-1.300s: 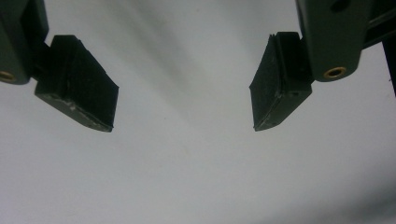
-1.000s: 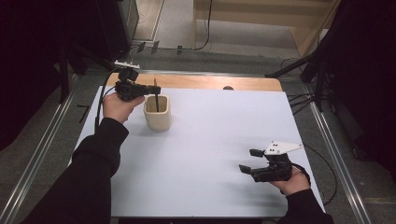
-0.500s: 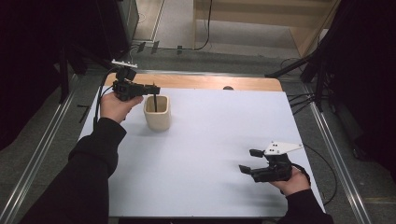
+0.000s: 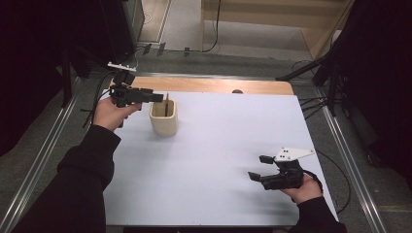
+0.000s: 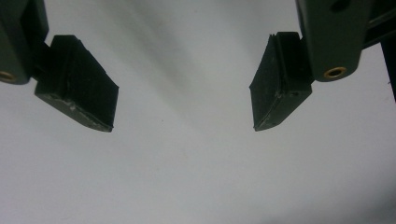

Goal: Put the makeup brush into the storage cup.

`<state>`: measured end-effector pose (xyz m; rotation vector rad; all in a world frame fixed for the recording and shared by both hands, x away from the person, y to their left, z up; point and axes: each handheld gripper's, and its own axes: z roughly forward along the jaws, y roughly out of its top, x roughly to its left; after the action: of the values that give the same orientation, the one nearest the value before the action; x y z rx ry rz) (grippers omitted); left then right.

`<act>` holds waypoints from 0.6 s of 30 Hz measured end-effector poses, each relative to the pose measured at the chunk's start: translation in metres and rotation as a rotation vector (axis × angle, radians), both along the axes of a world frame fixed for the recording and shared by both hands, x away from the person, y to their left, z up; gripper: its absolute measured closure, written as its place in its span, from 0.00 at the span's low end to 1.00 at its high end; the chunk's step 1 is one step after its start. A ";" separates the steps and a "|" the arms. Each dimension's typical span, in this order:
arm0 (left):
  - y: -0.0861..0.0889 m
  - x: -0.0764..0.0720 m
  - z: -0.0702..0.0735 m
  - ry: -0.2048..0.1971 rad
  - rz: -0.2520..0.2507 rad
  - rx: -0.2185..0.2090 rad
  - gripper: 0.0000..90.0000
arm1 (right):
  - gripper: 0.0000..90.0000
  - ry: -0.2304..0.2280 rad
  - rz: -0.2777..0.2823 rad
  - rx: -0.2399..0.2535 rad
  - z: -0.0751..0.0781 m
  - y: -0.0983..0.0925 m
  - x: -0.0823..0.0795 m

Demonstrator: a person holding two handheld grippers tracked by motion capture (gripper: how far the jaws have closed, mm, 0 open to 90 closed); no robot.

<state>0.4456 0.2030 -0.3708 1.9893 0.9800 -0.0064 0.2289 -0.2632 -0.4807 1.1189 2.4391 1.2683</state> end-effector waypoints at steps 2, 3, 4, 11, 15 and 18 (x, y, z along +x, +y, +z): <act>0.003 -0.002 -0.001 -0.002 0.006 0.005 0.34 | 0.27 0.004 0.000 0.001 0.000 0.000 0.000; 0.004 -0.002 -0.002 0.003 0.008 -0.002 0.34 | 0.27 0.003 0.001 0.001 0.000 0.000 0.000; 0.006 -0.003 -0.003 0.005 0.010 -0.004 0.34 | 0.27 0.003 0.002 0.000 0.000 0.000 0.000; 0.015 -0.009 -0.009 0.016 0.010 0.020 0.34 | 0.27 0.005 0.002 0.001 0.000 0.000 0.000; 0.019 -0.013 -0.013 0.027 0.005 0.024 0.34 | 0.27 0.006 0.004 0.001 0.000 0.000 0.000; 0.018 -0.016 -0.014 0.047 -0.011 0.047 0.34 | 0.27 0.007 0.004 -0.002 -0.001 0.001 0.000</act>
<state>0.4296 0.2214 -0.3852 2.0459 1.0075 -0.0365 0.2294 -0.2626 -0.4815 1.1197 2.4485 1.2646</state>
